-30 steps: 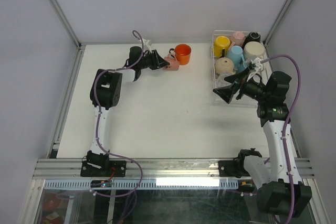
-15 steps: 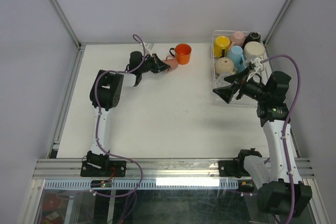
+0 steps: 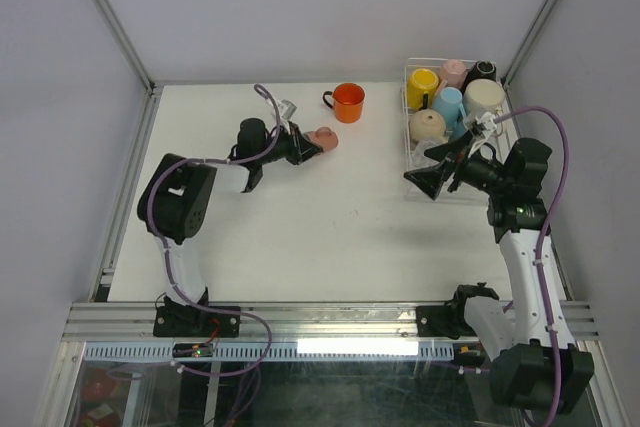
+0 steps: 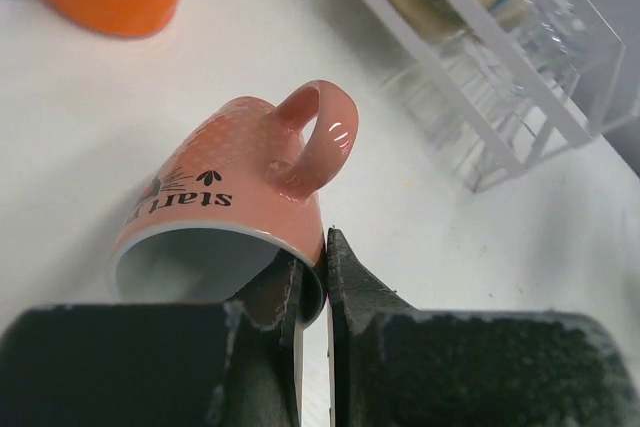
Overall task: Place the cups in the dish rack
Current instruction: Pick up the cup at the center of the board, then turn the cup upside down in the dish rack.
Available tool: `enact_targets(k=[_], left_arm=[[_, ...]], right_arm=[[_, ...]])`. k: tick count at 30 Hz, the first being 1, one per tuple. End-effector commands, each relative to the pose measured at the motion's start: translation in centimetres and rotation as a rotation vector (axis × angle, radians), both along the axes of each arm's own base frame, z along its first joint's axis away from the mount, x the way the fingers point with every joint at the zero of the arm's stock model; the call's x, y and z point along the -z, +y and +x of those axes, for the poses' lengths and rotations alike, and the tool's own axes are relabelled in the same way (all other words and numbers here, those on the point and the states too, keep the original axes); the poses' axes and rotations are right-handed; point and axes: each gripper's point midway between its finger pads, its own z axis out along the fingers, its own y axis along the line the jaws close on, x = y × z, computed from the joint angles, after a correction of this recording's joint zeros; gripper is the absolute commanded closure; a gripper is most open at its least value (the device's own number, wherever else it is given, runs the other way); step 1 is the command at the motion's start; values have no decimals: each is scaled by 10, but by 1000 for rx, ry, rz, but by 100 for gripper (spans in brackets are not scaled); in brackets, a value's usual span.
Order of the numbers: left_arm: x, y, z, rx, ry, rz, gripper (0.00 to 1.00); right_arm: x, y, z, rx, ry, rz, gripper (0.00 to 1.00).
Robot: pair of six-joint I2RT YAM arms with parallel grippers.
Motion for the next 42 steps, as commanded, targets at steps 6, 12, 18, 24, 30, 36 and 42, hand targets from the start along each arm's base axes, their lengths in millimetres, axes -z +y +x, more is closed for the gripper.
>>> enact_targets(k=[6, 12, 18, 24, 30, 36, 42], left_arm=[[-129, -22, -105, 8, -788, 34, 100], [-139, -20, -172, -9, -1078, 124, 100], [-144, -23, -191, -66, -1245, 304, 100], [-148, -30, -198, -117, -1404, 494, 100], [-160, -39, -199, -152, -1535, 615, 100], [-169, -51, -201, -189, -1648, 694, 100], [-167, -64, -199, -202, -1700, 721, 100]], right_arm=[[-17, 21, -25, -182, -49, 97, 0], [-8, 37, -30, -258, -51, 106, 0], [6, 53, -26, -323, 19, 115, 0], [20, 69, -22, -381, 110, 122, 0], [31, 80, -23, -421, 171, 124, 0], [35, 91, -21, -460, 153, 120, 0], [34, 99, -31, -497, 144, 117, 0]])
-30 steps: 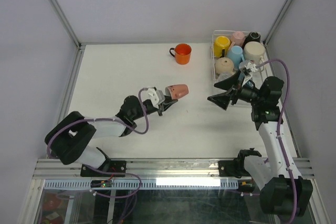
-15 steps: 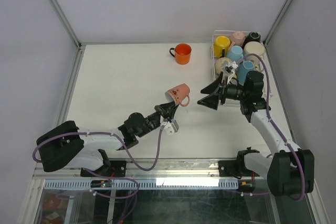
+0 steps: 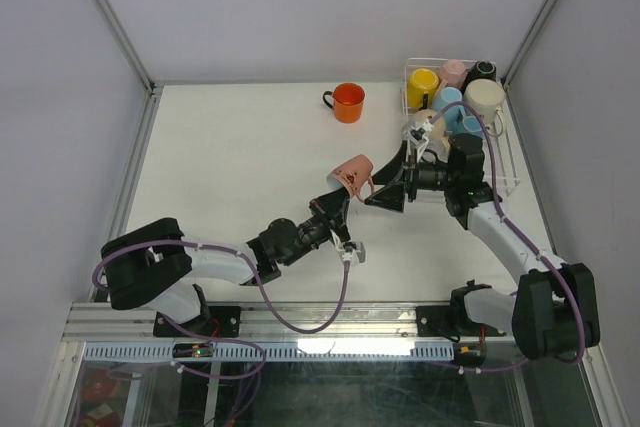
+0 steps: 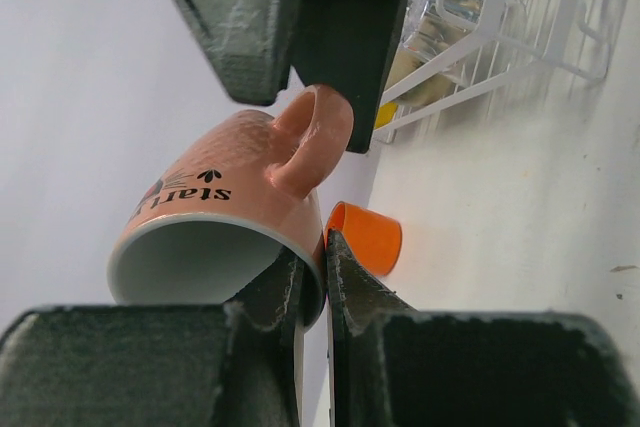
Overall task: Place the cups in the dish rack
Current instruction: Turn the cup upside down in the dish rack.
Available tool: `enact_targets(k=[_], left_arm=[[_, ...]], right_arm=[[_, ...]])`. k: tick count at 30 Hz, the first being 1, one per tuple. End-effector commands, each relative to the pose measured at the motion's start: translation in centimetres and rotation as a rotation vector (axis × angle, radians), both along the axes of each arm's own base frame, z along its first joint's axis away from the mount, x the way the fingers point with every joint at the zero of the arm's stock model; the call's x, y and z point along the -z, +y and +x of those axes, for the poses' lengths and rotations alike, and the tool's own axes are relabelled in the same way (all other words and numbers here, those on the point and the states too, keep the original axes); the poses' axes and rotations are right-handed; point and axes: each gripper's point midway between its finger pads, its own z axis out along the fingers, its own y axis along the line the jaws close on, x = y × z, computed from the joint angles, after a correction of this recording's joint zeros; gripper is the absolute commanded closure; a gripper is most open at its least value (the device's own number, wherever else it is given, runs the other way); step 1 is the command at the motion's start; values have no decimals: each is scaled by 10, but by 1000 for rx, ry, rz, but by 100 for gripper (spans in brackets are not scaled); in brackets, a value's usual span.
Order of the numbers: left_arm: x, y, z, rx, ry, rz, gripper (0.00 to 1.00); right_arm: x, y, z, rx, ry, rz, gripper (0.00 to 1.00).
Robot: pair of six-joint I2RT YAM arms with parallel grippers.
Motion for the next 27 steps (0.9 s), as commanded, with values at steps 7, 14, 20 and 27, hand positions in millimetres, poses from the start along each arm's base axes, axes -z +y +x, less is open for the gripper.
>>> enact_targets(k=[7, 14, 20, 27], left_arm=[[-68, -10, -3, -46, -226, -175, 100], [-75, -9, -8, -40, -221, -229, 100], [-83, -3, -18, -27, -227, -265, 100], [-72, -12, -30, 11, -226, -216, 100]], right_arm=[[-40, 7, -47, -208, 225, 83, 13], [-46, 8, -51, -221, 231, 90, 16], [-51, 8, -52, -212, 215, 98, 19], [-53, 9, -50, -197, 205, 101, 24]])
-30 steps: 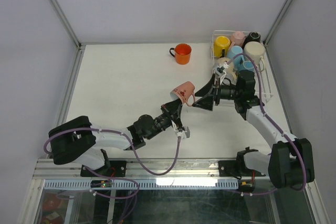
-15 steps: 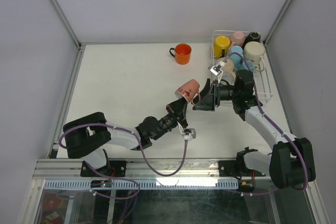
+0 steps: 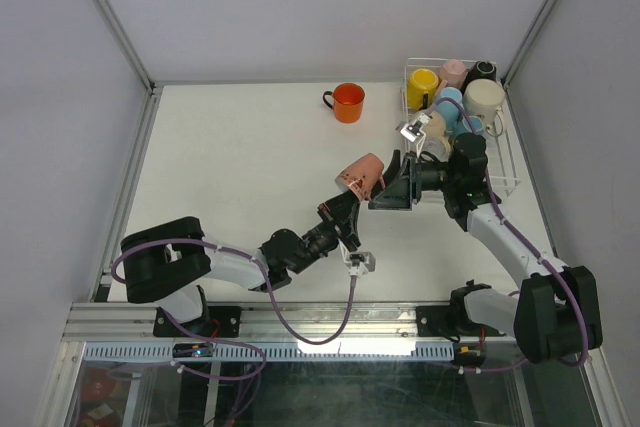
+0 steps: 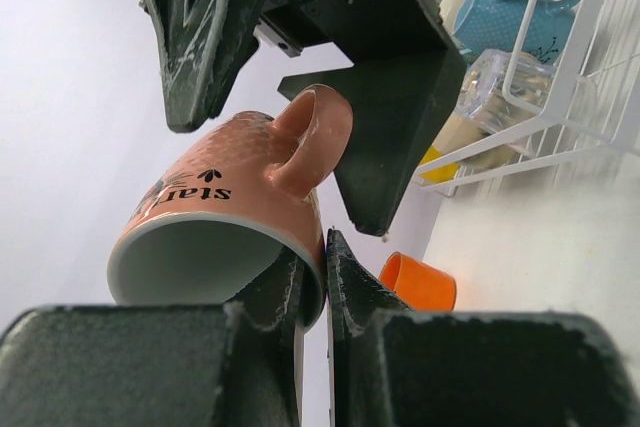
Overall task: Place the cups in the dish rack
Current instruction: Turn the cup upside down in the dish rack.
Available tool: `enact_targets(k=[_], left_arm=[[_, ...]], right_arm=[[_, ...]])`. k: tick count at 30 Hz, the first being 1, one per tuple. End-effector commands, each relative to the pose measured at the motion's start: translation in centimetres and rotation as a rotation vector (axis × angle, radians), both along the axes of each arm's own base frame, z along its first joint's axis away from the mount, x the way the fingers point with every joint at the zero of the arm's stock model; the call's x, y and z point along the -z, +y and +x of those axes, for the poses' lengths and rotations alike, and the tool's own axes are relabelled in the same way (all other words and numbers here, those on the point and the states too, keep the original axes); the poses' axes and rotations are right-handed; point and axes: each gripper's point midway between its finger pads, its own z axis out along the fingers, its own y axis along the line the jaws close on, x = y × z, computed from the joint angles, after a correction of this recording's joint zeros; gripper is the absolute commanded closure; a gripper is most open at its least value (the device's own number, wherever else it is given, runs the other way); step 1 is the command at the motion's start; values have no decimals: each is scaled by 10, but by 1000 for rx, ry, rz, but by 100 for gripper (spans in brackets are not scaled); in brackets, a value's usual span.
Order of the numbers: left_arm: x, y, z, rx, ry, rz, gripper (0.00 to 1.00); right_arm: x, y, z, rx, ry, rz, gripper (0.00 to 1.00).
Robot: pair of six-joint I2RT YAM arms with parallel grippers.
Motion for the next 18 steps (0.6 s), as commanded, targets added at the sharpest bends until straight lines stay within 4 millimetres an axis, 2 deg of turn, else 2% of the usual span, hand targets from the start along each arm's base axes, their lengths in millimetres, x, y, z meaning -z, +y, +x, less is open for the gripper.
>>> enact_targets(k=[1, 5, 15, 17, 18], left_arm=[[-39, 6, -15, 19, -75, -104, 100], [-39, 7, -14, 8, -81, -93, 100], [-36, 10, -15, 7, -80, -79, 100], [-35, 10, -15, 8, -79, -75, 100], [-33, 9, -15, 8, -76, -71, 100]], right_arm=[[-16, 0, -4, -8, -71, 22, 24], [-16, 1, -3, -9, -76, 22, 29], [-15, 1, -2, -20, -87, 22, 49], [-14, 1, -2, -22, -93, 22, 57], [-14, 1, -2, -25, -96, 23, 64]])
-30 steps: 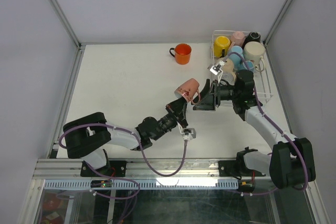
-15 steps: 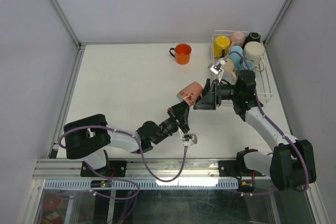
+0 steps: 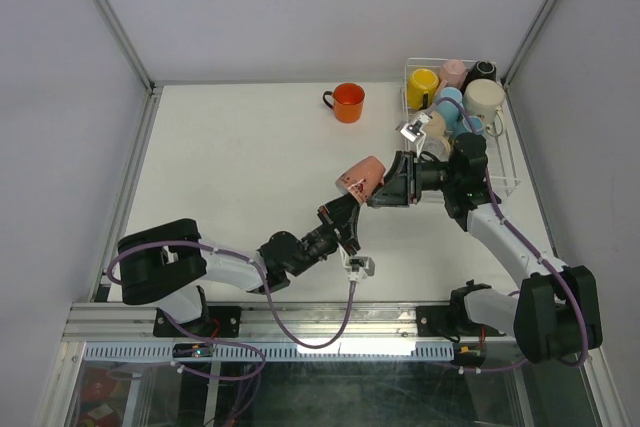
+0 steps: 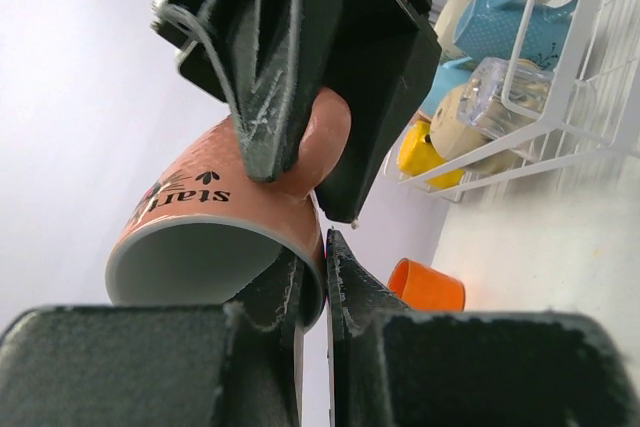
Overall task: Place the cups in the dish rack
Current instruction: Turn the cup upside down in the dish rack.
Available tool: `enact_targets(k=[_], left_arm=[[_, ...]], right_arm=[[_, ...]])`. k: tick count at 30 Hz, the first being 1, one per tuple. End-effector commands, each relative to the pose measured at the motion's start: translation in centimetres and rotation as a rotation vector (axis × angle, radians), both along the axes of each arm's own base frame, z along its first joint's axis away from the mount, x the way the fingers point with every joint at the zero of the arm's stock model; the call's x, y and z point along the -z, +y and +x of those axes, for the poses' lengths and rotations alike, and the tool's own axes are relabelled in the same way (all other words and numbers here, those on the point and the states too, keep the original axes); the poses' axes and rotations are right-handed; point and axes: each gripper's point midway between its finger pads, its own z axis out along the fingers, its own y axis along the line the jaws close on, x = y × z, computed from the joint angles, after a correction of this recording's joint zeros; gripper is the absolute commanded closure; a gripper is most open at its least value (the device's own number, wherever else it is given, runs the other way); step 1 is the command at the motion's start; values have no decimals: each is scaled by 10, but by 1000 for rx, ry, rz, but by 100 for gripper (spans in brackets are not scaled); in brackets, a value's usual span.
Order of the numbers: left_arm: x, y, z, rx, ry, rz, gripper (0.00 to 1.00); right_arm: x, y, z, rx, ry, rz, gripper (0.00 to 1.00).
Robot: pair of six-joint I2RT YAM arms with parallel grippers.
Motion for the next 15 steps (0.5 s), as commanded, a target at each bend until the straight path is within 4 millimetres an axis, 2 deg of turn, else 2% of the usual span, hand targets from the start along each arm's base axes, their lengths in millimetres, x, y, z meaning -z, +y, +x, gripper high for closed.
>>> enact_targets(k=[1, 3, 4, 8, 9, 10, 13, 15], left_arm=[[-31, 11, -5, -4, -47, -100, 100], [-30, 11, -6, -4, -46, -96, 100], [-29, 11, -5, -6, -45, -93, 100], [-25, 11, -5, -7, -42, -81, 100], [-24, 11, -5, -7, -40, -82, 97], [-23, 11, -6, -3, -35, -82, 89], [-19, 12, -8, 6, -16, -90, 56], [-13, 12, -11, 12, -1, -88, 43]], right_arm=[[-13, 1, -2, -28, -96, 22, 72], [-12, 1, 0, -32, -93, 21, 95], [-12, 1, 0, -35, -91, 20, 100], [-11, 1, 1, -36, -84, 18, 100], [-11, 1, 1, -37, -84, 18, 100], [-12, 1, 1, -38, -87, 19, 100], [-13, 1, 0, -40, -96, 21, 100], [-13, 1, 1, -38, -100, 21, 100]])
